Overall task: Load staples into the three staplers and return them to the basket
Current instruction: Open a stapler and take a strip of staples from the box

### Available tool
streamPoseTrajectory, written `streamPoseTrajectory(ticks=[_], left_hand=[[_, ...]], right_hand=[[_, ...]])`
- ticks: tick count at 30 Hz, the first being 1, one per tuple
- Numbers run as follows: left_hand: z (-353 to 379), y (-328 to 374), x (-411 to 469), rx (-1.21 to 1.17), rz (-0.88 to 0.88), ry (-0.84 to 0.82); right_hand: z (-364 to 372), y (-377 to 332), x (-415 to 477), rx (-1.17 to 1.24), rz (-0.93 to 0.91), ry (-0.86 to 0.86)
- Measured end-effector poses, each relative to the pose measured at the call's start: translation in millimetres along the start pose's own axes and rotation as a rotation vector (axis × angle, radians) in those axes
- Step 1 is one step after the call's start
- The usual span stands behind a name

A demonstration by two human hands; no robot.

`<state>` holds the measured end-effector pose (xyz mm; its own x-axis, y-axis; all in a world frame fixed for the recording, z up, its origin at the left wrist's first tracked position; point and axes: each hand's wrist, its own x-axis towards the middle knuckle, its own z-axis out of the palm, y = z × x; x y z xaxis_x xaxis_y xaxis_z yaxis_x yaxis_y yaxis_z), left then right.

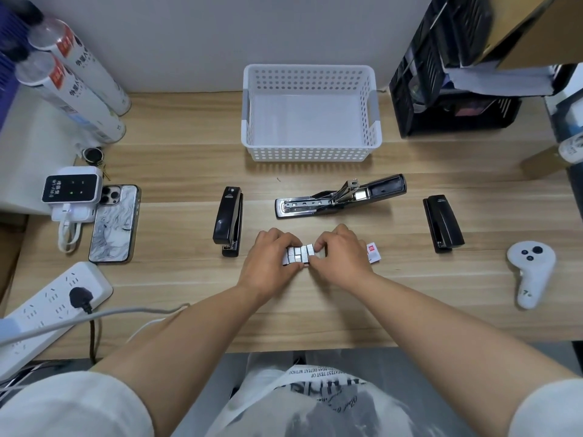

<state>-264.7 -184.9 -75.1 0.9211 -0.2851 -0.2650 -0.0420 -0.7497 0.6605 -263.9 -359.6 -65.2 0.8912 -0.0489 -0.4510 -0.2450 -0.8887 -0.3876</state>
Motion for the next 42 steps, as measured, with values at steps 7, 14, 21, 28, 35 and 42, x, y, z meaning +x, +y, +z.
streamPoseTrajectory(ticks=[7, 14, 21, 28, 35, 42], left_hand=[[0.1, 0.7, 1.2, 0.021, -0.001, -0.014], [0.7, -1.0, 2.9, 0.025, 0.002, -0.031], [-32.4, 30.0, 23.7, -0.651, -0.234, -0.091], [-59.7, 48.8, 25.6, -0.934, -0.275, -0.182], [-82.3, 49.8, 35.3, -0.955, -0.255, -0.225], [-101.9, 39.7, 51.3, -0.780, -0.270, -0.310]], right_hand=[[-2.2, -8.5, 4.9, -0.149, 0.085, -0.056], [-12.2, -3.0, 1.8, 0.004, 0.065, -0.054], [-41.1, -13.8, -3.4, 0.554, 0.030, 0.029], [-58.6, -28.8, -7.3, 0.746, -0.002, 0.010], [-69.0, -40.4, -2.6, 0.490, -0.158, 0.173], [-89.7, -55.2, 12.3, 0.220, -0.479, 0.125]])
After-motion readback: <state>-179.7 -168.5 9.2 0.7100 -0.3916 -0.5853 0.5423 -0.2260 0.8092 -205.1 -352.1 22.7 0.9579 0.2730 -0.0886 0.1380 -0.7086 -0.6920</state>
